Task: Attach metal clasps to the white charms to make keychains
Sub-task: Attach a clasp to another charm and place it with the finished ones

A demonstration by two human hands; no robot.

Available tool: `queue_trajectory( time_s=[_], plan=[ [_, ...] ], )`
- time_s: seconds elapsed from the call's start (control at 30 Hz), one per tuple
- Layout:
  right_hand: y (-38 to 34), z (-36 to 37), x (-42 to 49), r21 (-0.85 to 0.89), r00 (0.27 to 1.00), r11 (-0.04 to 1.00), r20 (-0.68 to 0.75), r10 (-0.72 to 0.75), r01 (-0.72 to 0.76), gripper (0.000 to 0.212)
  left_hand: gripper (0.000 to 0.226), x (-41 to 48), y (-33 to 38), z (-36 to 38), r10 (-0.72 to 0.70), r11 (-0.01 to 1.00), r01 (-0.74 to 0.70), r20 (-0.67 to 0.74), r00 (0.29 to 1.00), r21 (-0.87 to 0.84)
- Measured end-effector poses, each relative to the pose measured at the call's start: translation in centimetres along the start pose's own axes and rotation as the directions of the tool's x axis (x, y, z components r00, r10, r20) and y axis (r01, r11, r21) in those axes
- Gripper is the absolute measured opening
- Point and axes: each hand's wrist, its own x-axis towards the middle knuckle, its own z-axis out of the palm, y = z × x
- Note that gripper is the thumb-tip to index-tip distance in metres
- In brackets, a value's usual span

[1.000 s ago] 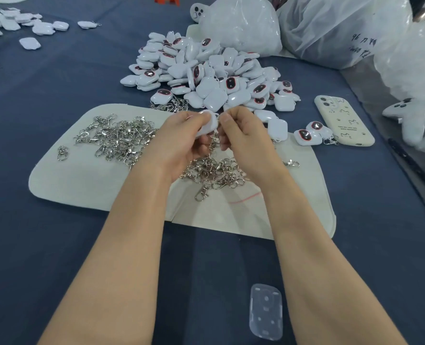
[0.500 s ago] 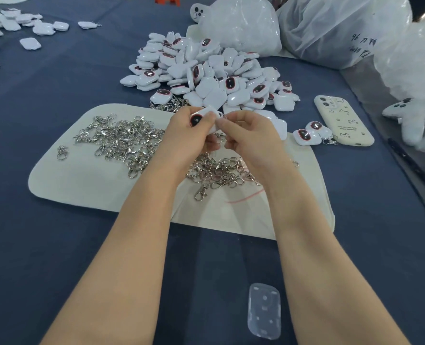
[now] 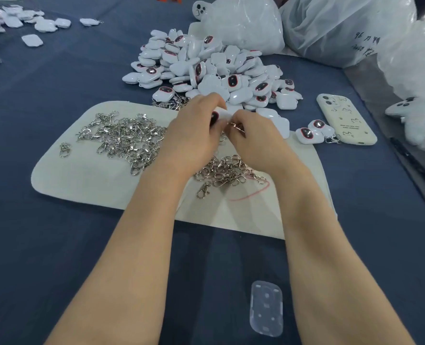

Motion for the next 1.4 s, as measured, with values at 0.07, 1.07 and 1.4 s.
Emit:
queue_trajectory(
  time_s=[0.07, 1.07, 1.4],
  plan=[
    [0.3, -0.2, 0.0, 0.082, 0.998, 0.996, -0.048, 0.049, -0.045, 0.018, 0.017, 0.1, 0.2, 0.1, -0.017, 0.998, 0.015, -0.033, 0.999, -0.068],
    [-0.9, 1.8, -0.4, 0.549, 0.975, 0.835, -0.200, 0.096, 0.030, 0.005, 0.007, 0.2, -0.7, 0.0, -0.512, 0.408, 0.435, 0.194, 0.837, -0.802],
    [-1.4, 2.6, -0.6, 0.388, 0.925, 0.917, -0.373, 0.068, 0.089, 0.007, 0.008, 0.2, -0.4, 0.0, -0.445, 0.457, 0.414, 0.201, 0.873, -0.787]
  ],
)
